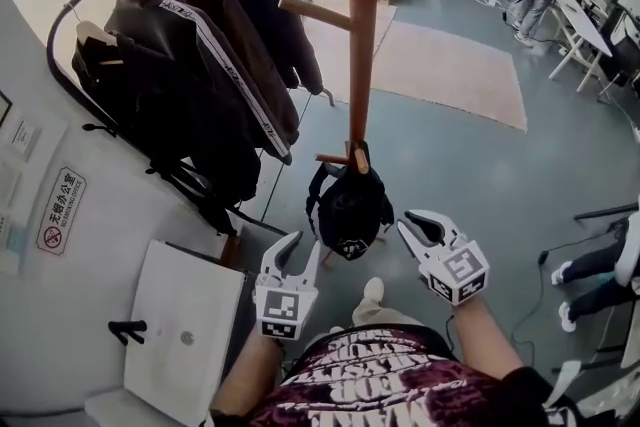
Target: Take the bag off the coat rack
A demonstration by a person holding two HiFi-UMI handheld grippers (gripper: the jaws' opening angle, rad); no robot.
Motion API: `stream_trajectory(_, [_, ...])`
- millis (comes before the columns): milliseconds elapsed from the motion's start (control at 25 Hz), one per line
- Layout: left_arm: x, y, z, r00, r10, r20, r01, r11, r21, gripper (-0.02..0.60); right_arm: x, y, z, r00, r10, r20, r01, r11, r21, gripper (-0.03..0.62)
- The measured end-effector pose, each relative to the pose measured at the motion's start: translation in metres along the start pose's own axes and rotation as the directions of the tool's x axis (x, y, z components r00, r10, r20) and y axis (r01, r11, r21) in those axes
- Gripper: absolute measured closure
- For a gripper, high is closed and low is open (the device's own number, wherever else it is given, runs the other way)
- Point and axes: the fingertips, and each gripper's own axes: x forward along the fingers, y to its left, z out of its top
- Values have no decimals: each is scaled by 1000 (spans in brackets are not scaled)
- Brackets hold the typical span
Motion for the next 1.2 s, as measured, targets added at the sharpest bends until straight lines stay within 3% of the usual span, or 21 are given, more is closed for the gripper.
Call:
stream_trajectory(560, [49,-1,17,999,15,-31,-15,1000,14,466,37,-33,0,997,76,-1,-76,997,29,516])
stream_trajectory(1200, [110,-9,41,996,86,-19,-86,996,-2,466,72,-56,2,971,240,-8,-240,971,-9,513])
